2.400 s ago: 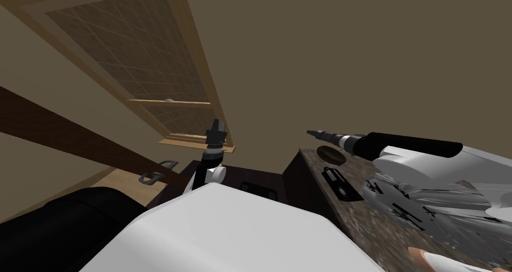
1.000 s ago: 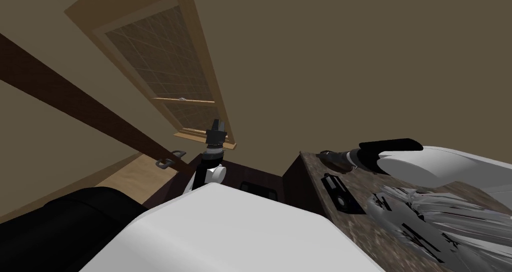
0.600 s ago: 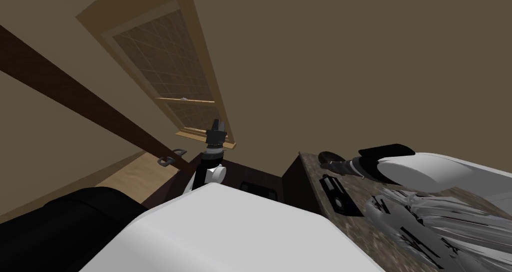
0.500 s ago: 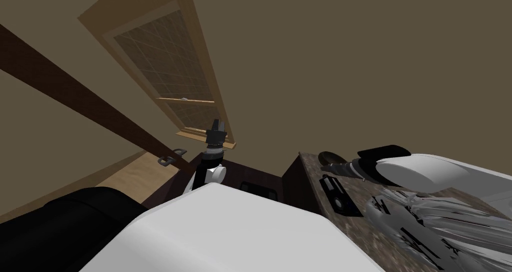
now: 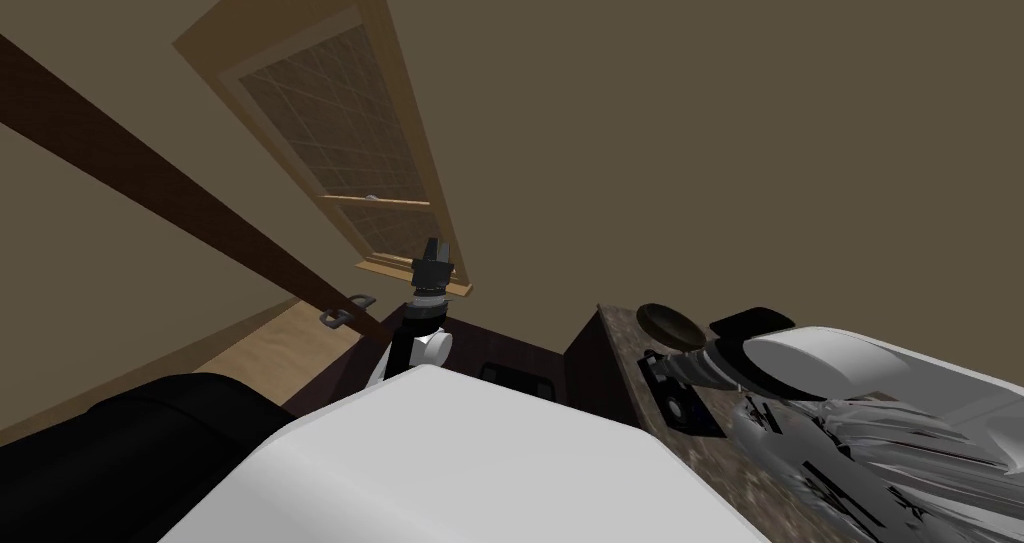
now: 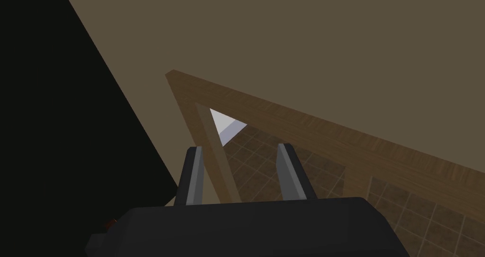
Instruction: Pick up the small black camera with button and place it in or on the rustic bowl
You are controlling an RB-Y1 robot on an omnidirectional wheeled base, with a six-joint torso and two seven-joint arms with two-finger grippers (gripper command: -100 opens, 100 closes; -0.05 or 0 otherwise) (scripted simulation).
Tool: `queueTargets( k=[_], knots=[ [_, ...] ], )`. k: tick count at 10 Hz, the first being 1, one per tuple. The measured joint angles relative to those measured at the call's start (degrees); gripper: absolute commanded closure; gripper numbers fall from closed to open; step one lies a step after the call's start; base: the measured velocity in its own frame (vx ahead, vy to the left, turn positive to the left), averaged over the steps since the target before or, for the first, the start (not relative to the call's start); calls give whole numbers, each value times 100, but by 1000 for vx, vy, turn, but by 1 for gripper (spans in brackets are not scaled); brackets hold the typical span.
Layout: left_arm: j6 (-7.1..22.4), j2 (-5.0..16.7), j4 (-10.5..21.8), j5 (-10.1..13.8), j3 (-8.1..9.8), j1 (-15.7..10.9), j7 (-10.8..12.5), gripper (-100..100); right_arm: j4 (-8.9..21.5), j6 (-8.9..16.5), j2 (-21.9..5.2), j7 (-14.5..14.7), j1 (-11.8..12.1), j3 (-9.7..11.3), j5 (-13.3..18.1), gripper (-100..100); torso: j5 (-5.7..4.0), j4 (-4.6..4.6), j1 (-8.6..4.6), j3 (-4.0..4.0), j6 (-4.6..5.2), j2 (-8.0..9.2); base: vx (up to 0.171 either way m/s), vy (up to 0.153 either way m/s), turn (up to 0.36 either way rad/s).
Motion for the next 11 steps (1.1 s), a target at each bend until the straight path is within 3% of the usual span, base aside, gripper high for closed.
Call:
queueTargets(
  k=[1,2,3,6,7,11],
  knots=[
    [0,0,0,0,0,0,0,0,-19,7,-8,23,105,-36,-37,-100,1,0,4,0,-1,0,0,0,0],
    [0,0,0,0,0,0,0,0,-20,11,-8,29,113,-38,-42,0,2,0,5,0,-1,-1,0,0,0],
    [0,0,0,0,0,0,0,0,-20,11,-8,28,112,-37,-41,-100,2,0,5,0,-1,-1,-7,-1,87],
    [0,0,0,0,0,0,0,0,90,-158,201,18,226,86,216,-100,0,0,3,2,-2,3,-10,-3,57],
    [0,0,0,0,0,0,0,0,96,-173,208,20,231,90,225,100,2,1,4,1,-1,2,0,0,0],
    [0,0,0,0,0,0,0,0,99,-173,208,13,231,88,223,100,1,-1,5,-1,-4,-1,0,0,0]
  ],
)
